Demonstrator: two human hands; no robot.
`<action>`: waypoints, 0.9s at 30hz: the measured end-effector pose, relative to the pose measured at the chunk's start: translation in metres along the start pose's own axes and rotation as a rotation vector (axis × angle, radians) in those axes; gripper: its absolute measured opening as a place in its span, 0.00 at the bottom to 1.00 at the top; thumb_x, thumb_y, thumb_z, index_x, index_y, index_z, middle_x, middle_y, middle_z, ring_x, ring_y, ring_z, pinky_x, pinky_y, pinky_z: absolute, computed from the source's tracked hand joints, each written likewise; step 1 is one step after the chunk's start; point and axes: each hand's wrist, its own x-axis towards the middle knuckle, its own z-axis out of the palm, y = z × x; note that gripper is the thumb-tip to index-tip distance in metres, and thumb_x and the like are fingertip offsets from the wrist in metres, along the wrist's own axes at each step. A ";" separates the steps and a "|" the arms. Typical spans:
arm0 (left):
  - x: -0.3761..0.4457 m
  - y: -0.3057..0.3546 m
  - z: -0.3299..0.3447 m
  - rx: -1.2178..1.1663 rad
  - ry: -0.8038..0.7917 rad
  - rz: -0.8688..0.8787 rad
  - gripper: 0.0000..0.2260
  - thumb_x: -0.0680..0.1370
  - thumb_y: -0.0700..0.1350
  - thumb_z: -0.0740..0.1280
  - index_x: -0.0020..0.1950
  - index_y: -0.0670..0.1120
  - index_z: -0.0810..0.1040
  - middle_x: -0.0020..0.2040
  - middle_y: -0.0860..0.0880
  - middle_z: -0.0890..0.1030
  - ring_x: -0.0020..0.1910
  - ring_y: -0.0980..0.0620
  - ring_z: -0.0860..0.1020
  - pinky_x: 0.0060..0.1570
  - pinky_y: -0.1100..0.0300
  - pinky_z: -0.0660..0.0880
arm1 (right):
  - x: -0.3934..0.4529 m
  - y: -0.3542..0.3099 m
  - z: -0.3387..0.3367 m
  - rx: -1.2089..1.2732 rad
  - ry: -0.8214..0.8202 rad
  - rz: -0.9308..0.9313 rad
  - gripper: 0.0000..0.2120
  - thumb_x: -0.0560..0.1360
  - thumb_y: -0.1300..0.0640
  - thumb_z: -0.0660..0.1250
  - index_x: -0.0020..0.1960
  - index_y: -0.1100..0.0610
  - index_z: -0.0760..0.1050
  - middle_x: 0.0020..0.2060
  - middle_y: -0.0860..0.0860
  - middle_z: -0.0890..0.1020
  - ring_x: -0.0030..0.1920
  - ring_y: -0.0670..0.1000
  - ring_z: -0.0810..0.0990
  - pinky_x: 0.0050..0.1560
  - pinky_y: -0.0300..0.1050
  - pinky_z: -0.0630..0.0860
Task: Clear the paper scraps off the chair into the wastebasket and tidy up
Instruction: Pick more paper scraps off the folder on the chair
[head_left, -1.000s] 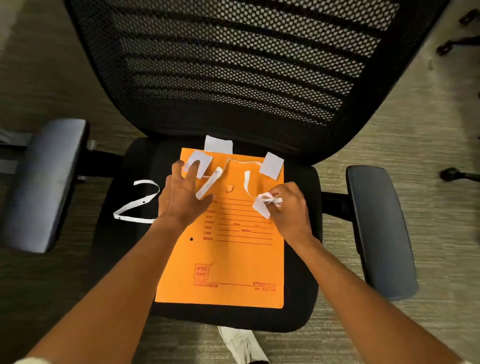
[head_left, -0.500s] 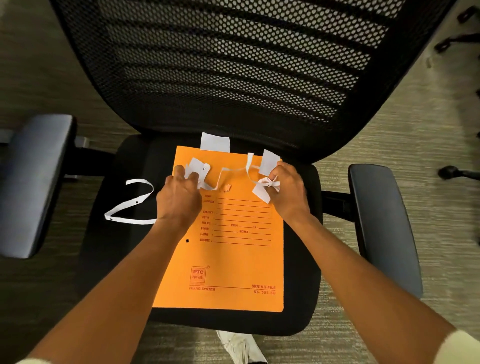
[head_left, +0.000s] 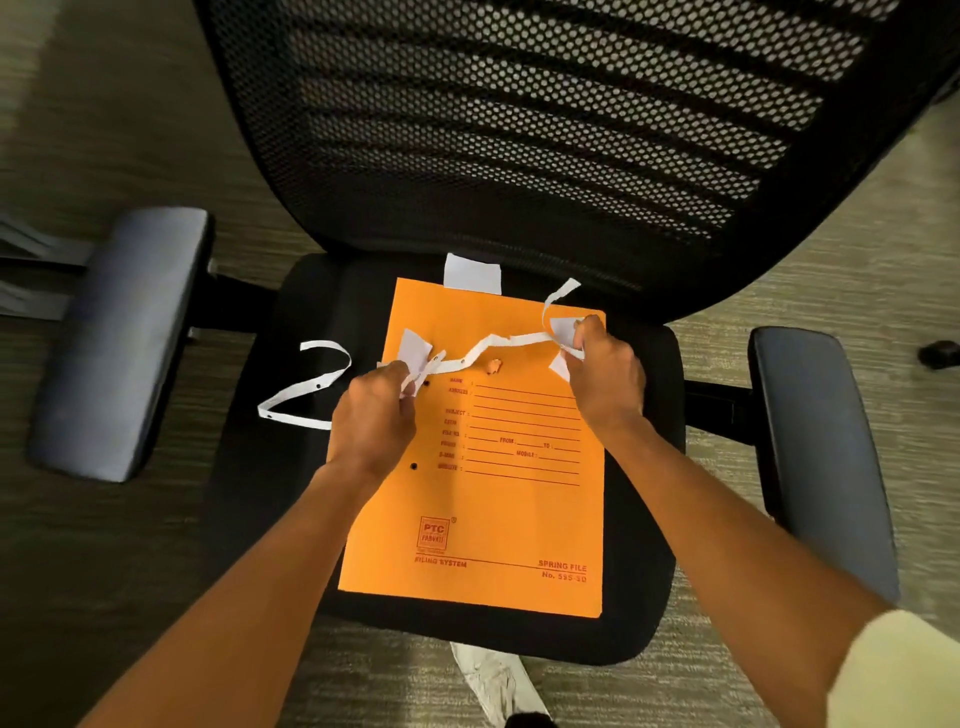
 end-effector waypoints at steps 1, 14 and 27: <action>-0.002 -0.002 -0.002 -0.018 0.004 -0.004 0.04 0.79 0.40 0.63 0.50 0.41 0.76 0.42 0.41 0.82 0.38 0.43 0.80 0.35 0.51 0.77 | -0.002 0.001 0.000 -0.011 0.018 -0.006 0.08 0.77 0.58 0.66 0.52 0.58 0.69 0.42 0.59 0.82 0.42 0.62 0.82 0.38 0.53 0.79; -0.048 -0.014 -0.014 -0.228 0.015 -0.136 0.06 0.78 0.41 0.66 0.45 0.50 0.73 0.39 0.51 0.78 0.35 0.55 0.78 0.30 0.58 0.76 | -0.056 -0.013 -0.014 0.191 0.038 0.005 0.07 0.77 0.51 0.67 0.46 0.55 0.77 0.32 0.51 0.78 0.32 0.53 0.76 0.29 0.40 0.64; -0.160 -0.061 -0.055 -0.446 0.136 -0.473 0.32 0.74 0.36 0.70 0.71 0.56 0.60 0.47 0.51 0.79 0.42 0.53 0.81 0.40 0.50 0.82 | -0.166 -0.106 0.000 0.549 -0.118 -0.081 0.08 0.74 0.54 0.71 0.39 0.56 0.77 0.35 0.46 0.78 0.36 0.45 0.75 0.36 0.38 0.67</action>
